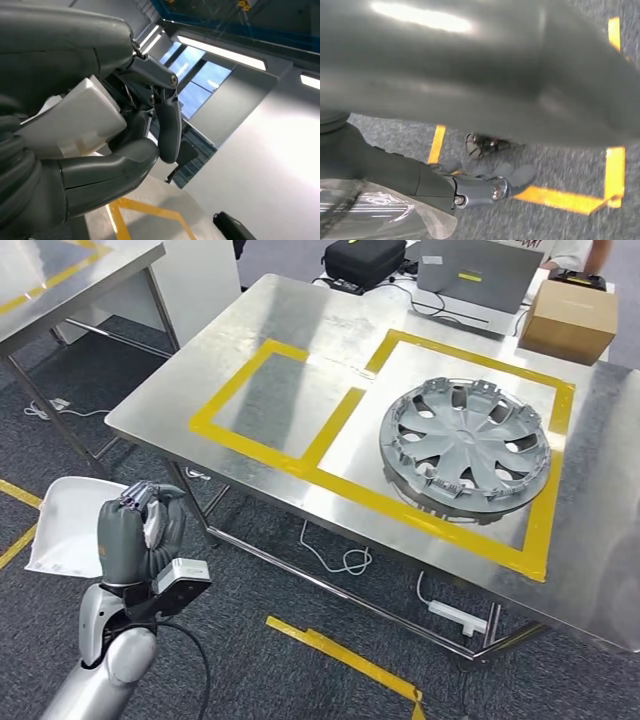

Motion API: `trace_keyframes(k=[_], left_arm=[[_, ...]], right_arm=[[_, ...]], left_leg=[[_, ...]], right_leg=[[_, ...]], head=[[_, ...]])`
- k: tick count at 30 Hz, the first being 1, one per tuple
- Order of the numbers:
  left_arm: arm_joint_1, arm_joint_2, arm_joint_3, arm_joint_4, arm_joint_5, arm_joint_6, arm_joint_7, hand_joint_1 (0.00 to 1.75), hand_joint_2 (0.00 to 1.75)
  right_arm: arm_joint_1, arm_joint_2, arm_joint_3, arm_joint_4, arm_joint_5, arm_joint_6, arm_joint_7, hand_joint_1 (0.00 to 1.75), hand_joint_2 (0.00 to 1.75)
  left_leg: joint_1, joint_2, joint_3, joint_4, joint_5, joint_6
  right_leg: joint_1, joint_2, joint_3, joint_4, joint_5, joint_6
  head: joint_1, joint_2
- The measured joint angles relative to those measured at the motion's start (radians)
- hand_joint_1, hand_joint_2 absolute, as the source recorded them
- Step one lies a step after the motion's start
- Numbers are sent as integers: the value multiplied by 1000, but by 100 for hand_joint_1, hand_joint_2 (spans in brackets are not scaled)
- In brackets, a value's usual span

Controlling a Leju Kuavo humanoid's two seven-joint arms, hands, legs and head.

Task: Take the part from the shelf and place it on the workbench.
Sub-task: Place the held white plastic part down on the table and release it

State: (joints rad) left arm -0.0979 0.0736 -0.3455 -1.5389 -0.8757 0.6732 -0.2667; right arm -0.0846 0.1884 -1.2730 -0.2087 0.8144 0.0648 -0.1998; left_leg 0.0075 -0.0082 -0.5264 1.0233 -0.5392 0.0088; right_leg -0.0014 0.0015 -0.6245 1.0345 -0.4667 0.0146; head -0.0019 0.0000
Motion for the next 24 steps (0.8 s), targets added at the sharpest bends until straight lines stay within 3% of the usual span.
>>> trace_keyframes(k=[2, 4, 6, 7, 8, 9, 11, 12, 14, 17, 19, 22, 23, 24], left_arm=[[0, 0, -1, 0, 0, 0, 0, 175, 175], [-3, 1, -2, -1, 0, 0, 0, 175, 175], [-2, 2, -3, 0, 0, 0, 0, 175, 175], [0, 3, -4, 0, 0, 0, 0, 175, 175], [2, 3, -5, 1, 1, 0, 0, 175, 175], [4, 3, -5, 2, 1, 0, 0, 175, 175], [4, 4, -5, 3, 1, 0, 0, 175, 175], [4, 4, -6, 4, 1, 0, 0, 175, 175], [2, 4, -7, 5, 1, 0, 0, 175, 175], [0, 5, -7, 6, 1, 0, 0, 175, 175], [-7, 4, -7, 6, 1, 0, -1, 175, 175], [-18, 0, -10, 9, 1, -1, -3, 175, 175], [-20, 0, -11, 11, 3, -1, -3, 175, 175], [-21, 0, -12, 13, 5, -1, -3, 175, 175]], right_arm=[[2, 0, 0, 0, 0, 0, 0, 0, 0], [1, 1, 0, 0, 0, 0, 0, 0, 0], [0, 2, 0, 0, 0, 1, 0, 0, 0], [0, 3, 0, 0, 0, 2, 0, 0, 0], [1, 3, 0, 0, 0, 2, 0, 0, 0], [2, 3, 0, 0, 0, 2, 0, 0, 0], [3, 4, 0, 0, 0, 2, 0, 0, 0], [2, 4, 0, 0, 0, 2, 0, 0, 0], [0, 5, 0, 0, 0, 2, 0, 0, 0], [-2, 6, 0, 0, 0, 2, 0, 0, 0], [-3, 6, 0, 0, 0, 1, -1, 0, 0], [-3, 6, 0, 0, 0, 1, -1, 0, 0], [-2, 6, 0, 0, 0, 1, -1, 0, 0], [-1, 6, 0, 0, 0, 1, -1, 0, 0]], left_leg=[[1, 1, 6, -2, -8, -11], [1, 2, -14, 54, -39, -22], [4, 3, -87, 187, -88, -29], [4, 3, -126, 247, -100, -31], [5, 3, -153, 280, -94, -33], [5, 3, -162, 272, -65, -33], [5, 4, -130, 157, 31, -29], [4, 5, -107, 96, 64, -26], [0, 6, -78, 25, 78, -17], [0, 3, -71, 9, 65, -1], [5, 3, -62, 1, 63, 11], [5, 5, -52, -1, 52, 22], [4, 5, -47, -1, 47, 23], [4, 5, -41, -1, 41, 23]], right_leg=[[-5, 2, 12, -13, -6, -8], [-11, 1, 31, -25, -11, -18], [-11, 0, 45, -29, -20, -26], [-11, 0, 50, -29, -25, -27], [-11, 1, 58, -28, -31, -27], [-11, 2, 66, -28, -37, -27], [-11, 4, 87, -28, -51, -22], [-9, 5, 93, -28, -58, -18], [-5, 6, 98, -28, -67, -8], [-5, 3, 98, -30, -75, 8], [-6, 1, 72, 19, -101, 17], [-9, 1, -51, 214, -162, 23], [-9, 1, -85, 254, -161, 24], [-9, 1, -101, 258, -140, 24]], head=[[-1, 0], [-5, 0], [-8, 0], [-7, 0], [-8, 0], [-7, 0], [-8, 0], [-7, 0], [-6, 0], [-3, 0], [0, 0], [5, 0], [5, 0], [5, 0]])
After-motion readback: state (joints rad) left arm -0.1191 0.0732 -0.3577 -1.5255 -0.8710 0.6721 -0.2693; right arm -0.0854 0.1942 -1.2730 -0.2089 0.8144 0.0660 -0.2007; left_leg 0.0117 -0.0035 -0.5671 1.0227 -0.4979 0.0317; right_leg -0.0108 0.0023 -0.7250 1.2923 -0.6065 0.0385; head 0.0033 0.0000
